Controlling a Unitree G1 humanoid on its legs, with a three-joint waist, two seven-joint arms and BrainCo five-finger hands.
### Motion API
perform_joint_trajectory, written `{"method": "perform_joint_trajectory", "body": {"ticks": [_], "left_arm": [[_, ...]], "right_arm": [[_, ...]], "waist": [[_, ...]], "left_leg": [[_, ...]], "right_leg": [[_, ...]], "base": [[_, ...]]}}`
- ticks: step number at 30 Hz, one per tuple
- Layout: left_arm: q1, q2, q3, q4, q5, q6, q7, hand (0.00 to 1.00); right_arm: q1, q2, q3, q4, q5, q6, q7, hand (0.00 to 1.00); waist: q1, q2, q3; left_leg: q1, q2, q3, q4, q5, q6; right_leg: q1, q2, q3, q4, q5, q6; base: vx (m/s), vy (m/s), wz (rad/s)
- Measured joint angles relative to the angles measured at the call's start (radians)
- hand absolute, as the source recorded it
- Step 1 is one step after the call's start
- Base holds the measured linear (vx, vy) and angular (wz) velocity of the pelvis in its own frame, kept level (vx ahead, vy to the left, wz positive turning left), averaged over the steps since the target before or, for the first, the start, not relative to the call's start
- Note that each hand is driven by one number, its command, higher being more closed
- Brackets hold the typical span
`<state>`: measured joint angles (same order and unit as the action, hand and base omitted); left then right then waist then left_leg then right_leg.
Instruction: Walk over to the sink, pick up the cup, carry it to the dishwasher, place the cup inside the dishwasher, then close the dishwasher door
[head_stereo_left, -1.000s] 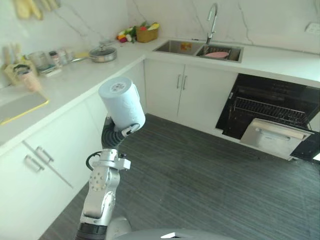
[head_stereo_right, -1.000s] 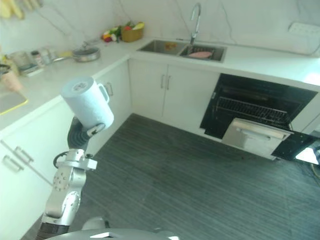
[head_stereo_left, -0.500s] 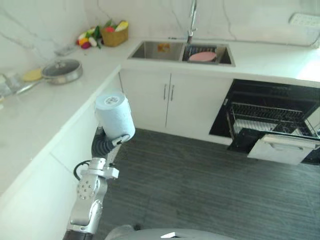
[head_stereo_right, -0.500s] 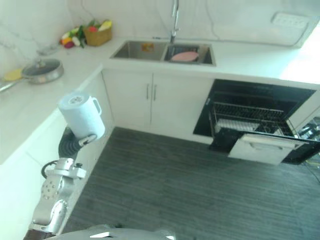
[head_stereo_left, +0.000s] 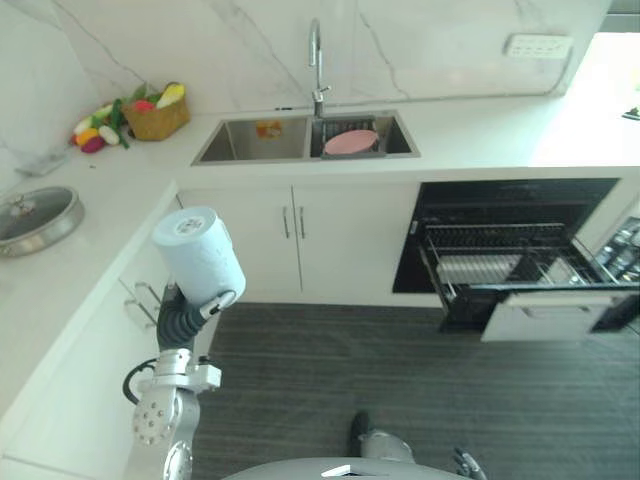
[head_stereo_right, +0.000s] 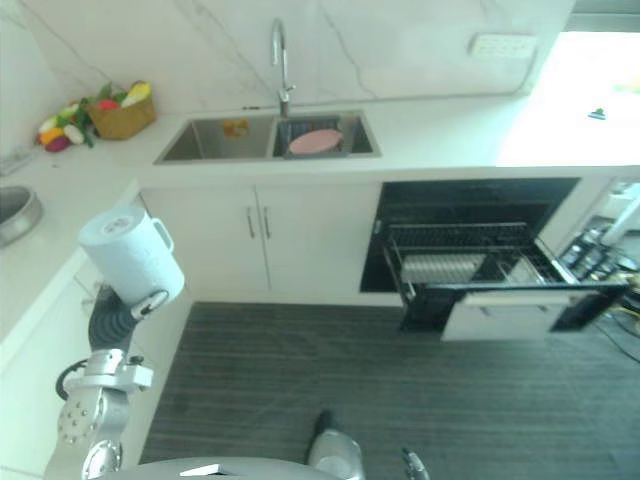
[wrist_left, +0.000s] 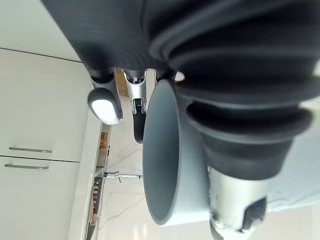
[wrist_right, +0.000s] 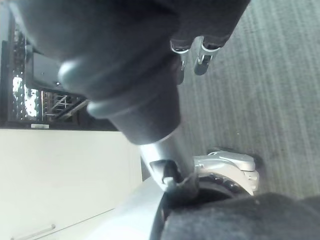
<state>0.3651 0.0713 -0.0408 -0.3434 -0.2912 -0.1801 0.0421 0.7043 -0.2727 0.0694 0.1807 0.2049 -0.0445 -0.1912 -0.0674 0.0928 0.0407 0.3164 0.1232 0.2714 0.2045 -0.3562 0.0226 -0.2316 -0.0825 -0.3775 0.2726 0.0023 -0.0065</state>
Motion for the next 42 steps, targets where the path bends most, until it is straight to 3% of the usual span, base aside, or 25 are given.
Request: {"method": "perform_joint_trajectory", "body": {"ticks": [2, 3, 5, 6, 7, 8, 9, 11, 14, 15, 16, 17, 18, 20, 21, 23, 24, 25, 26, 27, 30, 31, 32, 35, 42], "left_arm": [[0.000, 0.009, 0.001, 0.006, -0.001, 0.003, -0.002, 1.00], [0.000, 0.005, 0.000, 0.012, -0.002, 0.005, -0.002, 1.00], [0.010, -0.010, 0.000, 0.014, -0.002, 0.003, -0.001, 1.00], [0.009, -0.013, 0.005, 0.016, 0.000, 0.002, -0.002, 1.00], [0.007, -0.015, 0.001, 0.024, 0.000, 0.002, -0.003, 1.00], [0.003, -0.016, -0.004, 0.047, 0.003, 0.002, -0.013, 1.00], [0.011, -0.015, 0.000, 0.055, 0.012, 0.001, -0.013, 1.00], [0.034, -0.012, 0.011, 0.049, 0.020, -0.022, 0.001, 1.00], [0.030, -0.011, 0.032, 0.047, 0.022, -0.045, 0.002, 1.00], [0.018, -0.015, 0.033, 0.050, 0.022, -0.048, 0.004, 1.00], [-0.022, -0.009, 0.039, 0.063, 0.039, -0.052, 0.016, 1.00], [-0.060, 0.001, 0.035, 0.080, 0.049, -0.051, 0.018, 1.00], [-0.088, 0.003, 0.026, 0.092, 0.060, -0.047, 0.015, 1.00], [-0.123, 0.004, 0.036, 0.078, 0.058, -0.046, 0.016, 1.00], [-0.125, 0.010, 0.049, 0.070, 0.056, -0.044, 0.017, 1.00], [-0.125, 0.029, 0.075, 0.048, 0.036, -0.033, 0.018, 1.00], [-0.125, 0.045, 0.089, 0.037, 0.023, -0.032, 0.018, 1.00], [-0.116, 0.067, 0.104, 0.020, 0.008, -0.024, 0.019, 1.00], [-0.115, 0.060, 0.109, 0.023, 0.007, -0.020, 0.019, 1.00], [-0.089, 0.025, 0.099, 0.017, -0.002, 0.000, 0.021, 1.00], [-0.079, -0.024, 0.058, 0.008, 0.000, 0.016, 0.015, 1.00], [-0.083, -0.029, 0.058, 0.001, 0.000, 0.015, 0.012, 1.00], [-0.096, -0.036, 0.057, -0.019, 0.014, 0.012, 0.003, 1.00], [-0.121, -0.032, 0.056, -0.036, 0.021, 0.001, -0.003, 1.00], [-0.157, 0.006, 0.032, -0.013, 0.020, 0.004, -0.006, 1.00]], "right_arm": [[0.000, -0.003, -0.004, 0.000, -0.016, 0.003, 0.014, 0.00], [0.000, -0.012, -0.018, -0.003, -0.016, 0.004, 0.028, 0.00], [-0.026, 0.004, -0.073, -0.151, 0.039, -0.011, 0.041, 0.00], [-0.100, 0.039, -0.086, -0.282, 0.046, -0.077, 0.052, 0.00], [-0.143, 0.052, -0.087, -0.318, 0.046, -0.114, 0.058, 0.00], [-0.251, 0.080, -0.092, -0.326, 0.048, -0.177, 0.064, 0.00], [-0.323, 0.104, -0.092, -0.319, 0.064, -0.206, 0.079, 0.00], [-0.374, 0.129, -0.085, -0.318, 0.085, -0.217, 0.098, 0.00], [-0.398, 0.159, -0.082, -0.290, 0.080, -0.217, 0.094, 0.00], [-0.410, 0.161, -0.081, -0.237, 0.080, -0.212, 0.091, 0.00], [-0.454, 0.171, -0.083, -0.172, 0.079, -0.207, 0.083, 0.00], [-0.459, 0.186, -0.092, -0.153, 0.079, -0.201, 0.073, 0.00], [-0.460, 0.196, -0.106, -0.150, 0.080, -0.193, 0.066, 0.00], [-0.480, 0.201, -0.116, -0.151, 0.082, -0.193, 0.052, 0.00], [-0.494, 0.205, -0.109, -0.151, 0.085, -0.193, 0.052, 0.00], [-0.514, 0.221, -0.101, -0.156, 0.085, -0.192, 0.058, 0.00], [-0.523, 0.232, -0.089, -0.170, 0.085, -0.192, 0.058, 0.00], [-0.532, 0.237, -0.060, -0.179, 0.085, -0.182, 0.064, 0.00], [-0.540, 0.230, -0.052, -0.184, 0.086, -0.173, 0.072, 0.00], [-0.538, 0.213, -0.037, -0.202, 0.100, -0.151, 0.082, 0.00], [-0.536, 0.162, -0.055, -0.224, 0.123, -0.127, 0.104, 0.00], [-0.534, 0.151, -0.058, -0.224, 0.124, -0.126, 0.104, 0.00], [-0.525, 0.144, -0.071, -0.227, 0.127, -0.129, 0.106, 0.00], [-0.517, 0.146, -0.079, -0.244, 0.146, -0.133, 0.105, 0.00], [-0.504, 0.202, -0.065, -0.251, 0.153, -0.144, 0.097, 0.00]], "waist": [[0.000, -0.009, -0.012], [-0.001, 0.000, -0.019], [0.012, 0.033, -0.008], [0.020, 0.031, 0.008], [0.027, 0.033, 0.017], [0.056, 0.030, 0.034], [0.092, 0.026, 0.036], [0.138, 0.016, 0.036], [0.135, 0.005, 0.030], [0.116, 0.006, 0.032], [0.104, -0.012, 0.074], [0.077, -0.031, 0.085], [0.056, -0.035, 0.089], [0.062, -0.033, 0.098], [0.073, -0.031, 0.098], [0.086, -0.022, 0.098], [0.095, -0.044, 0.093], [0.106, -0.081, 0.080], [0.105, -0.079, 0.078], [0.101, -0.037, 0.067], [0.091, -0.018, 0.058], [0.092, -0.016, 0.057], [0.096, -0.016, 0.057], [0.097, -0.007, 0.050], [0.078, -0.043, 0.040]], "left_leg": [[-0.055, 0.030, -0.058, 0.142, 0.014, 0.028], [-0.116, 0.058, -0.091, 0.294, 0.035, 0.052], [-0.252, 0.145, -0.129, 0.626, 0.207, 0.094], [-0.372, 0.166, -0.172, 0.861, 0.192, 0.072], [-0.420, 0.162, -0.194, 0.935, 0.168, 0.066], [-0.478, 0.119, -0.219, 0.960, 0.112, 0.054], [-0.512, 0.056, -0.214, 0.870, 0.060, 0.023], [-0.531, 0.017, -0.124, 0.615, 0.043, -0.007], [-0.511, -0.020, -0.035, 0.346, 0.126, 0.035], [-0.437, -0.048, -0.028, 0.224, 0.154, 0.053], [-0.381, -0.076, -0.024, 0.169, 0.211, 0.035], [-0.359, -0.101, -0.052, 0.161, 0.206, 0.038], [-0.359, -0.105, -0.081, 0.179, 0.194, 0.031], [-0.353, -0.097, -0.111, 0.209, 0.162, 0.007], [-0.355, -0.075, -0.140, 0.234, 0.138, -0.018], [-0.380, -0.024, -0.197, 0.275, 0.104, -0.070], [-0.396, -0.001, -0.234, 0.286, 0.095, -0.105], [-0.413, 0.015, -0.254, 0.298, 0.083, -0.146], [-0.423, 0.040, -0.277, 0.306, 0.075, -0.168], [-0.423, 0.096, -0.303, 0.273, 0.085, -0.191], [-0.419, 0.118, -0.285, 0.162, 0.214, -0.187], [-0.416, 0.116, -0.272, 0.133, 0.240, -0.196], [-0.376, 0.098, -0.242, 0.002, 0.311, -0.203], [-0.291, 0.087, -0.214, -0.184, 0.392, -0.210], [-0.285, 0.018, -0.176, -0.224, 0.402, -0.171]], "right_leg": [[-0.008, 0.010, 0.020, 0.058, -0.013, -0.053], [0.006, 0.035, 0.017, 0.065, -0.040, -0.076], [0.073, 0.100, 0.023, 0.039, -0.098, -0.081], [0.116, 0.148, 0.059, 0.019, -0.089, -0.096], [0.149, 0.170, 0.074, 0.005, -0.093, -0.107], [0.225, 0.196, 0.093, -0.033, -0.101, -0.121], [0.285, 0.202, 0.115, -0.072, -0.106, -0.128], [0.341, 0.205, 0.141, -0.126, -0.106, -0.127], [0.317, 0.194, 0.134, -0.053, -0.183, -0.104], [0.275, 0.151, 0.086, 0.123, -0.258, -0.005], [0.160, 0.061, 0.061, 0.440, -0.266, 0.054], [0.083, -0.013, 0.042, 0.624, -0.289, 0.014], [0.046, -0.063, 0.057, 0.681, -0.320, 0.007], [0.021, -0.148, 0.145, 0.614, -0.341, 0.034], [0.028, -0.188, 0.205, 0.501, -0.332, 0.039], [0.074, -0.191, 0.289, 0.299, -0.272, 0.098], [0.122, -0.191, 0.311, 0.167, -0.220, 0.140], [0.171, -0.191, 0.296, 0.065, -0.138, 0.158], [0.184, -0.178, 0.266, 0.060, -0.118, 0.231], [0.205, -0.124, 0.214, 0.049, -0.133, 0.197], [0.243, -0.104, 0.124, 0.005, -0.136, 0.156], [0.252, -0.105, 0.112, -0.008, -0.133, 0.151], [0.271, -0.109, 0.087, -0.029, -0.129, 0.145], [0.276, -0.108, 0.080, -0.048, -0.127, 0.147], [0.284, -0.159, 0.092, -0.135, -0.080, 0.195]], "base": [[0.39, -0.299, 0.18], [0.35, -0.260, -0.12], [0.39, -0.202, -0.53], [0.29, -0.122, -0.71], [0.31, -0.141, -0.88], [0.29, -0.136, -0.94], [0.29, -0.115, -1.00], [0.30, -0.069, -0.97], [0.35, -0.013, -0.51], [0.43, -0.003, -0.27], [0.41, -0.030, 0.03], [0.32, -0.070, 0.54], [0.21, -0.099, 0.98], [0.28, -0.186, 0.68], [0.31, -0.327, 0.50], [0.27, -0.385, 0.59], [0.25, -0.503, 0.59], [0.24, -0.538, 0.55], [0.15, -0.544, 0.54], [0.18, -0.538, 0.61], [0.16, -0.346, 0.68], [0.16, -0.279, 0.75], [0.08, -0.119, 0.52], [0.09, -0.040, 0.28], [-0.02, 0.054, -0.05]]}}
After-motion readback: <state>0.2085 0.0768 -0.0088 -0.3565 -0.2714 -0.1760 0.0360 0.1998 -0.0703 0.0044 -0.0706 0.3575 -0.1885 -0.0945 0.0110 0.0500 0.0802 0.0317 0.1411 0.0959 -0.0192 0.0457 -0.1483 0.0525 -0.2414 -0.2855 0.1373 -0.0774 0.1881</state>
